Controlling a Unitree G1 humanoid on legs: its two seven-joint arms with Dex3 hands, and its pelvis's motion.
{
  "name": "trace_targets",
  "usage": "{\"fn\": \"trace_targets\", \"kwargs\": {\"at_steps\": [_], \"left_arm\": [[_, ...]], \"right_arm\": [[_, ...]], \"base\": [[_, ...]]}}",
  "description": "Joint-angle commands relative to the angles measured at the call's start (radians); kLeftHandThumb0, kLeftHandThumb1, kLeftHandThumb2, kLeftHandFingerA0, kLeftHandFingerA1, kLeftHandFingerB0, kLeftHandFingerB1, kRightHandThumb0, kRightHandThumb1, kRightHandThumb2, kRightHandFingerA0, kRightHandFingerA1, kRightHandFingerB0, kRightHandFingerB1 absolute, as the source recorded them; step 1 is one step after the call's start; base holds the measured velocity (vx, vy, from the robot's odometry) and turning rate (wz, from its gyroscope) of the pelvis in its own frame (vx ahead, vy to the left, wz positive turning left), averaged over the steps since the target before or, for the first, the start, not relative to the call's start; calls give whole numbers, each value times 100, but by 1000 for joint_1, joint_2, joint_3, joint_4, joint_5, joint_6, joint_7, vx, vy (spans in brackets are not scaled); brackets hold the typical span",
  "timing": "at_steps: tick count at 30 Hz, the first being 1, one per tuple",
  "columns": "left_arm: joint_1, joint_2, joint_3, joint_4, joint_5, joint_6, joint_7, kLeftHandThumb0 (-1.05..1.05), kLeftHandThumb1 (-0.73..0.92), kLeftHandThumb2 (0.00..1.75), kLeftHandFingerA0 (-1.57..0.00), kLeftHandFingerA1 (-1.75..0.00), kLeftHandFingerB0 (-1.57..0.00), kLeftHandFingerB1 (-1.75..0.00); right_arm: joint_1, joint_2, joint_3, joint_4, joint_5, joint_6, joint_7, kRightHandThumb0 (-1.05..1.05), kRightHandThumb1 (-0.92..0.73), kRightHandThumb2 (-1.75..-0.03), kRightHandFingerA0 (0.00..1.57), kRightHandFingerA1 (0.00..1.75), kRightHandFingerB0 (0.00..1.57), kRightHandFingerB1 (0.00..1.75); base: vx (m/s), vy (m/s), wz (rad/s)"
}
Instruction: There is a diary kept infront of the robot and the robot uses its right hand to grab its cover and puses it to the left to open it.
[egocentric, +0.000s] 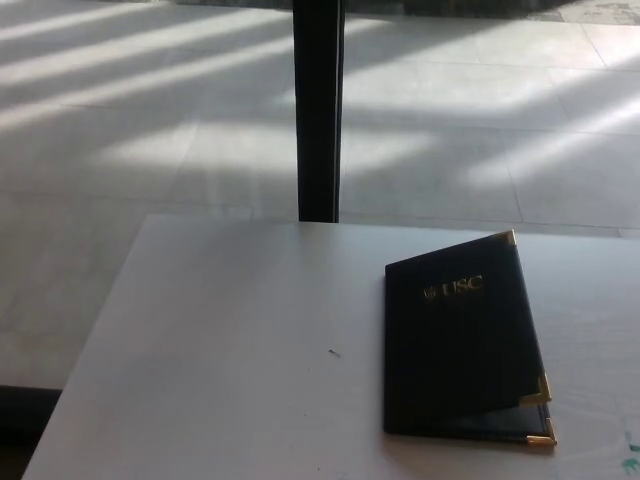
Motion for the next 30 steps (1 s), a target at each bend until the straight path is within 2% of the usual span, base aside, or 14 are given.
{"fn": "trace_targets", "kwargs": {"at_steps": [1,5,6,7,9,10,13,19,20,23,25,27,28,30], "left_arm": [[-93,98,326,119,-344,32,-48,-105,92,120,-43,-144,-37,-128],[-92,107,345,125,-324,33,-51,-105,92,114,-19,-175,-9,-148],[-92,110,359,129,-329,33,-48,-105,92,113,-22,-175,-13,-150],[-88,110,367,131,-329,30,-49,-105,92,113,-21,-175,-13,-151],[-87,110,366,135,-313,24,-50,-105,92,114,-22,-175,-15,-151],[-85,110,367,136,-306,23,-51,-105,92,111,-21,-175,-16,-154],[-87,112,387,142,-315,30,-61,-105,92,112,-23,-175,-14,-151],[-88,118,401,154,-305,31,-72,-105,92,114,-17,-175,-9,-150],[-88,117,404,154,-307,29,-76,-105,92,112,-18,-175,-9,-150],[-91,118,411,158,-306,28,-78,-105,92,114,-16,-175,-8,-150],[-92,118,406,156,-302,31,-69,-105,92,113,-18,-175,-9,-149],[-95,118,405,163,-299,26,-70,-105,92,113,-20,-175,-12,-152],[-95,118,407,165,-300,24,-72,-105,92,114,-20,-175,-11,-151],[-95,118,403,165,-300,19,-71,-105,92,112,-20,-175,-14,-154]], "right_arm": [[-38,-13,-383,-176,457,113,-57,-45,-74,-125,34,80,14,65],[-63,-23,-444,-219,481,129,-79,-49,-77,-127,34,84,8,65],[-80,-32,-467,-256,495,143,-104,-74,-92,-81,24,135,13,96],[-96,-47,-484,-290,502,158,-124,-82,-80,-113,52,102,29,80],[-120,-65,-498,-352,510,185,-132,-76,-81,-117,58,102,34,80],[-140,-75,-502,-389,521,199,-134,-78,-92,-80,45,115,32,89],[-207,-105,-507,-488,560,254,-149,-73,-92,-83,43,126,32,94],[-393,-125,-437,-641,571,321,-205,-83,-92,-79,50,67,38,63],[-419,-123,-422,-653,559,329,-217,-78,-80,-112,42,63,40,63],[-452,-105,-403,-684,556,348,-219,-73,-81,-123,42,64,27,57],[-496,-78,-355,-690,528,343,-211,-83,-92,-74,38,46,32,43],[-527,-37,-300,-712,504,350,-210,-75,-74,-116,36,58,25,51],[-535,-21,-279,-721,501,356,-210,-85,-92,-71,36,45,30,41],[-550,0,-252,-727,504,374,-218,-85,-92,-71,31,43,27,40]], "base": [[0,0,0],[0,0,0],[0,0,0],[0,0,0],[0,0,0],[0,0,0],[0,0,0],[0,0,0],[0,0,0],[0,0,0],[0,0,0],[0,0,0],[0,0,0],[0,0,0]]}}
